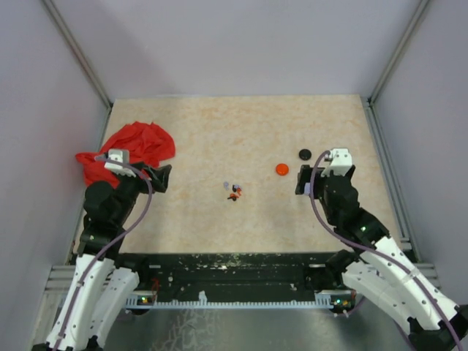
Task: Insert the wireless bluetooth earbuds into the charging case
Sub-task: Pick up the charging case at the center of the board.
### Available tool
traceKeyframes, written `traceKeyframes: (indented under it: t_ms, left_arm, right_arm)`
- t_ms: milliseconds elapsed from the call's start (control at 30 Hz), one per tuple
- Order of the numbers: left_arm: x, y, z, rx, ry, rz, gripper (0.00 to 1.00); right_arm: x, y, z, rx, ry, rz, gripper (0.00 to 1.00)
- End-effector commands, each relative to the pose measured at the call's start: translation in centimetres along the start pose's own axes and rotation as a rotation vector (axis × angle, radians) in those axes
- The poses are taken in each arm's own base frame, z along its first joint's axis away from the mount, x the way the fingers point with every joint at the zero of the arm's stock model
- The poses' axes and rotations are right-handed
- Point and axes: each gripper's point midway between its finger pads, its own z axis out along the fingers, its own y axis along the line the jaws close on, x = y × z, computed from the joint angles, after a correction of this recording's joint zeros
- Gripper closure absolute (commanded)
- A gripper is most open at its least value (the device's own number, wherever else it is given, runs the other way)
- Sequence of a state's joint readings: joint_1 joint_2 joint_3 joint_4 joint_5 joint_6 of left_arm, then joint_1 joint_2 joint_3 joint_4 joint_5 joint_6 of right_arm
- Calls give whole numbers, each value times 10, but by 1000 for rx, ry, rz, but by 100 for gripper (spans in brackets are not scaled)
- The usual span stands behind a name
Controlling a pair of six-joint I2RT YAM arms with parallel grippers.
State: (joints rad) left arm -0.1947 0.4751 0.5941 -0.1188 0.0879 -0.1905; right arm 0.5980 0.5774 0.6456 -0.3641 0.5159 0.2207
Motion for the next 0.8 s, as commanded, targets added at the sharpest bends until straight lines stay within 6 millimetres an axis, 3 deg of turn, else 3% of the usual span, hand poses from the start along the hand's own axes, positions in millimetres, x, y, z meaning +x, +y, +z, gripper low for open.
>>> traceKeyframes:
  t_ms: [0,200,500,600,767]
  left_arm:
    - [2,-18,2,90,78,-12,0]
    - [27,-25,6,147,186,-13,0]
    - [53,-30,10,197,290,-22,0]
    - [59,-31,12,210,319,-35,0]
    - [67,-34,15,247,357,-60,0]
  right_arm:
    - [2,15,6,-18,79,62,2]
    - [37,18,28,13,270,94,2]
    - [79,-12,55,145,409,118,2]
    - [98,-21,62,166,461,160,6]
    - [112,-34,72,226,480,190,7]
